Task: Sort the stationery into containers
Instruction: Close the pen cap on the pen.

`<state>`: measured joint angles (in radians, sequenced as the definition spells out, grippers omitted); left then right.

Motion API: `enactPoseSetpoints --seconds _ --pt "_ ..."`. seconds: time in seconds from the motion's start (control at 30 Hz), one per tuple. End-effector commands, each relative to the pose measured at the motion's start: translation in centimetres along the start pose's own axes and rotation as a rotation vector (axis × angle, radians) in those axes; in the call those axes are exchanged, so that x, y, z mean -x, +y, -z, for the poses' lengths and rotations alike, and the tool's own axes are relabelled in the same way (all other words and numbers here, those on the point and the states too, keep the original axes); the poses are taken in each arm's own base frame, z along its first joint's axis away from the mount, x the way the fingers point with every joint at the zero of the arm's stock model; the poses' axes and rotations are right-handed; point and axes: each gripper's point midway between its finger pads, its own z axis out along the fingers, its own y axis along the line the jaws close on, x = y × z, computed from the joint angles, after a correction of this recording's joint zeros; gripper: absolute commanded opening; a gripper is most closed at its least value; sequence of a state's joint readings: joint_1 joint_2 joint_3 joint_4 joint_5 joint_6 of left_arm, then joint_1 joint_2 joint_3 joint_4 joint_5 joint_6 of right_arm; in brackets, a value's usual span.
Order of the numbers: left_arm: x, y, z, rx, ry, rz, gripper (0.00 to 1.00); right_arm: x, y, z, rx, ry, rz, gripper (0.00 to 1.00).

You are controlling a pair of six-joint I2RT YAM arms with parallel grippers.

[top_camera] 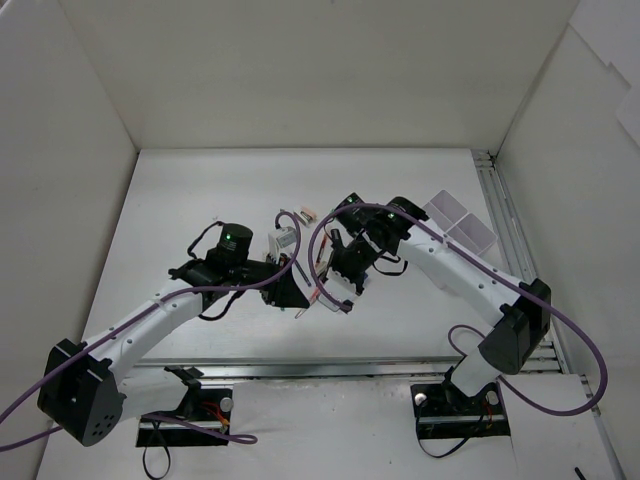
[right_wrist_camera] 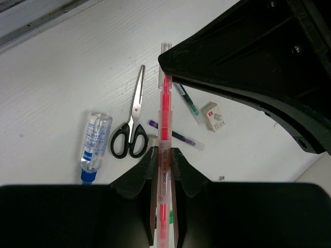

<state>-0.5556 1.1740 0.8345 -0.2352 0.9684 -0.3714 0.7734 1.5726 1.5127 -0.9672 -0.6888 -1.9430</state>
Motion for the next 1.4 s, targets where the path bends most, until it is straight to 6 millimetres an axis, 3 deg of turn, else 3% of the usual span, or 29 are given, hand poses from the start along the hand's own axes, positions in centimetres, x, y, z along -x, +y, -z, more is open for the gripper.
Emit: enactPoseSetpoints --seconds 0.0,0.33,0.7,0.93,1.13,1.37 --pt "2.4 -1.4 0.5 -0.017 -0.064 -0.084 0.0 1.3 -0.2 -0.4 -0.004 -0.046 0.036 0.0" --pt "4.3 -1.1 0.1 0.005 -0.133 -0.082 0.0 2.6 -0.4 -1.6 0.011 -0.093 0.049 0.0" --pt "9.5 -1.2 -0.9 -0.023 -0.276 -0.157 0.0 3.9 0.5 -3.3 0.062 -0.128 0.039 0.0" --pt "12.4 -2.0 0.3 -0.016 -0.428 -0.259 0.0 5.9 -0.6 -2.5 -0.045 -0.297 -0.019 0.0" --pt "14.1 -2.3 2.1 0.008 -0.512 -0.323 0.0 6.2 0.3 -3.4 -0.015 -0.324 -0.041 0.0" --pt "16.9 -3.8 2.1 -0.074 -0.55 -0.412 0.0 6.4 1.2 -4.4 0.015 -0.342 -0.069 0.0"
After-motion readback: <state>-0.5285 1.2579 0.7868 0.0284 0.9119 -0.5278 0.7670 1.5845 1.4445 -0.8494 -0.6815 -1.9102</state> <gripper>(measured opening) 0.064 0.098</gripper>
